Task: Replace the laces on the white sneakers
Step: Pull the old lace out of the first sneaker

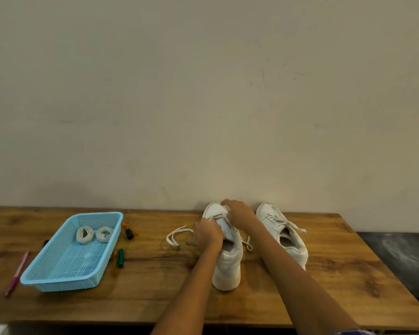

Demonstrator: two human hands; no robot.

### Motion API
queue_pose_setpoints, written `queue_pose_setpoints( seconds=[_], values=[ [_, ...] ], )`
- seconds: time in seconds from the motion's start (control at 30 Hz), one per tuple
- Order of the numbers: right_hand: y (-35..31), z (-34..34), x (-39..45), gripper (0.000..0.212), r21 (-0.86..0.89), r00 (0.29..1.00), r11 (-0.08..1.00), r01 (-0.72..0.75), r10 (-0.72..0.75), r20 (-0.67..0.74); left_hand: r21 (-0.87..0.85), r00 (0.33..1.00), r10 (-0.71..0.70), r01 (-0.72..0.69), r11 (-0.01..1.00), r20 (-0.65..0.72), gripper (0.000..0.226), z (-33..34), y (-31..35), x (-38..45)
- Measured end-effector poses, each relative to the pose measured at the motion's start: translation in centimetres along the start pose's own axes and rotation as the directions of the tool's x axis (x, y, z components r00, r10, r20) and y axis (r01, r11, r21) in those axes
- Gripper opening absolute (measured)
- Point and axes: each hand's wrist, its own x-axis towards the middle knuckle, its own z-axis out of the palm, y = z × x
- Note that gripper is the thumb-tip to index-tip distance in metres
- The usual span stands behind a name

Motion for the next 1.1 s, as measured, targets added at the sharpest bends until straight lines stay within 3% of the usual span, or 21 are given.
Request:
queue_pose_setpoints(
  seconds=[0.1,0.27,0.33,0.43,0.53,0.63,0.7,0.8,0.93,1.0,1.1],
  values=[
    [0.3,0.2,-0.1,0.025,0.040,0.997,0.998,-0.049,0.046,0.067,0.001,1.000,-0.005,0.005,1.000,-0.001,0.039,-0.2,0.0,-0.2],
    [2.6,0.5,-1.4,0.027,-0.302,0.960,0.931,-0.204,0.251,0.123,0.000,1.000,-0.005,0.005,1.000,0.007,0.037,-0.4,0.2,-0.3],
    [2.8,0.7,-1.5,0.027,-0.266,0.966,0.937,-0.225,0.251,0.069,-0.003,1.000,-0.011,0.011,1.000,0.009,0.037,-0.5,0.3,-0.3],
    [2.4,0.3,-1.2,0.032,-0.100,0.987,0.984,-0.148,0.140,-0.080,-0.007,1.000,-0.015,0.016,1.000,0.008,0.038,-0.4,0.2,-0.3],
    [0.7,0.0,-0.9,0.040,0.061,0.997,0.996,-0.065,0.067,-0.029,-0.010,1.000,-0.014,0.014,1.000,0.010,0.037,-0.5,0.2,-0.5],
    [-0.3,0.0,-1.2,0.033,-0.087,0.978,0.981,-0.175,0.184,0.101,-0.021,1.000,-0.004,0.004,1.000,0.010,0.038,-0.5,0.1,-0.4],
    [-0.6,-0.5,-1.4,0.031,-0.138,0.974,0.964,-0.226,0.227,-0.011,-0.030,1.000,0.002,-0.001,1.000,0.007,0.038,-0.5,0.1,-0.3],
    [-1.8,-1.3,-1.8,0.030,-0.034,0.974,0.981,-0.191,0.185,-0.128,-0.058,1.000,0.006,-0.006,0.998,0.002,0.040,-0.4,-0.1,-0.3],
    [-3.0,-0.6,-2.0,0.044,0.056,0.986,0.985,-0.160,0.158,0.048,-0.169,1.000,-0.009,0.010,0.986,0.005,0.041,-0.7,-0.5,-0.2],
    [-2.6,0.9,-2.5,0.033,0.017,0.982,0.983,-0.185,0.185,-0.030,-0.255,0.999,-0.031,0.032,0.966,0.010,0.036,-0.9,-0.9,-0.1],
    [-1.9,2.6,-2.8,0.023,0.096,0.952,0.962,-0.257,0.269,-0.144,-0.327,0.999,-0.037,0.032,0.945,-0.007,0.029,-0.8,-1.2,0.0]
  ],
)
